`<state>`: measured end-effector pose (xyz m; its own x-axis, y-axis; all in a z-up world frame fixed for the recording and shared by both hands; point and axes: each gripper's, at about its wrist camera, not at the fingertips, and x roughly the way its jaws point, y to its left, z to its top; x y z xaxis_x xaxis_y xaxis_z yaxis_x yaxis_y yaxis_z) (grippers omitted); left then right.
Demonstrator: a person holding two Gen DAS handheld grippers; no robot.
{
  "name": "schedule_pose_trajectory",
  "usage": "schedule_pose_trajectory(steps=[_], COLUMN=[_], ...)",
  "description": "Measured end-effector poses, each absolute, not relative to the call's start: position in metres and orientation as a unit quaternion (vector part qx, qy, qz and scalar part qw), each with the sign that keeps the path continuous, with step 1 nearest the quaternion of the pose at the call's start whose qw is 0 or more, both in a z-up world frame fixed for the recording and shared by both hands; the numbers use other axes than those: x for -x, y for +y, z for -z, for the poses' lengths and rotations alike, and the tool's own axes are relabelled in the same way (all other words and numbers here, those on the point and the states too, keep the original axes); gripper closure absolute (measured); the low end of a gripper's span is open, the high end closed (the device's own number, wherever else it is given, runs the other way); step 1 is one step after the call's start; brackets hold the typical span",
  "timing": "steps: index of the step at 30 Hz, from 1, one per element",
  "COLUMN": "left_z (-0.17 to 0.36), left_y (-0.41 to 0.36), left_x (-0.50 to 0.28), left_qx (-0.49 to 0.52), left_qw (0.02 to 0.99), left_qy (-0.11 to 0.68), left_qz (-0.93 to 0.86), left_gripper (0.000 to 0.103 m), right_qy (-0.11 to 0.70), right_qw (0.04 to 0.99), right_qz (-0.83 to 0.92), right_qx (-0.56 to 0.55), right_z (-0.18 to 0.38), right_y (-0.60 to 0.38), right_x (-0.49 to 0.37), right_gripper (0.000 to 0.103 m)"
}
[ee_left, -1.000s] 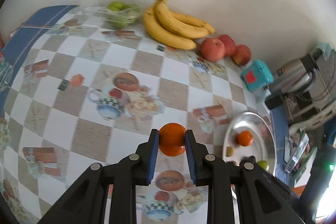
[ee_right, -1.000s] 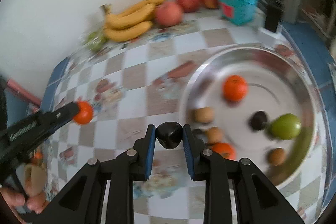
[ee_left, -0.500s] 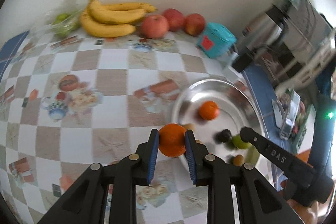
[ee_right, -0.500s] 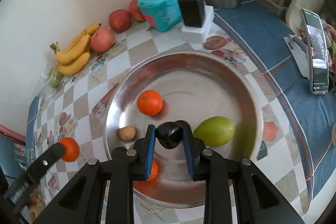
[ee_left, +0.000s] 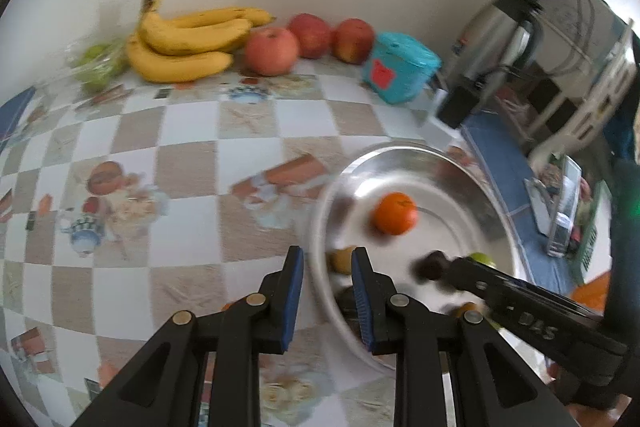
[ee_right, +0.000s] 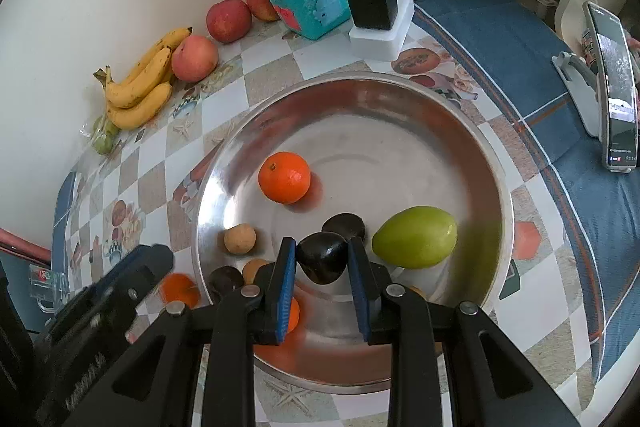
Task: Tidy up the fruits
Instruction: 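Carry the orange and the dark purple fruit over the steel bowl with both grippers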
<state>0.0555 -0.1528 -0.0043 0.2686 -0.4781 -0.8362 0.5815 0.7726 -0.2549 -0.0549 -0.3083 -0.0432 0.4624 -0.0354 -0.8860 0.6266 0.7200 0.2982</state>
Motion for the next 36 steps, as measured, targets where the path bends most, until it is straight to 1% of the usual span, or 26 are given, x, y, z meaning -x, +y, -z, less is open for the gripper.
schedule_pose_trajectory(steps=[4,8,9,10,12,16,22,29,32,36], left_z=[0.014,0.027,0.03,0.031,0.033,0.04,0.058,0.059,0.062,0.06], left_y=[-0.128,-0.097,-0.088,-0.081,-0.066,-0.046,-0.051,-0.071,-0.079,-0.087], left_x=[-0.076,-0.099,-0.105,-0.109,-0.116,-0.125,-0.114,-0.093,-0.089,-0.087], left_qx=[-0.046,-0.002,0.012,0.023,0.042,0.056,0.008,-0.038,-0.043,-0.062], left_qw=[0.801,0.794,0.79,0.79,0.792,0.784,0.746,0.74,0.734,0.74], left_qy=[0.523,0.554,0.562,0.566,0.568,0.587,0.638,0.636,0.638,0.628], left_qz=[0.286,0.251,0.245,0.237,0.219,0.195,0.191,0.215,0.229,0.231], left_gripper=[0.076,0.075,0.071,0.064,0.056,0.056,0.056,0.056,0.064,0.069], right_qy=[0.474,0.477,0.478,0.478,0.48,0.48,0.484,0.489,0.489,0.488], right_qw=[0.798,0.798,0.798,0.798,0.798,0.798,0.798,0.797,0.797,0.797], right_qz=[0.203,0.199,0.197,0.195,0.194,0.193,0.191,0.185,0.183,0.183], right_qx=[-0.312,-0.311,-0.311,-0.311,-0.309,-0.309,-0.304,-0.301,-0.302,-0.306], right_z=[0.042,0.043,0.043,0.043,0.044,0.044,0.045,0.047,0.046,0.047], right_y=[-0.306,-0.305,-0.304,-0.303,-0.302,-0.301,-0.298,-0.293,-0.293,-0.294], right_x=[0.054,0.051,0.051,0.05,0.049,0.048,0.045,0.043,0.043,0.044], right_gripper=[0.076,0.076,0.076,0.076,0.076,0.076,0.076,0.076,0.076,0.076])
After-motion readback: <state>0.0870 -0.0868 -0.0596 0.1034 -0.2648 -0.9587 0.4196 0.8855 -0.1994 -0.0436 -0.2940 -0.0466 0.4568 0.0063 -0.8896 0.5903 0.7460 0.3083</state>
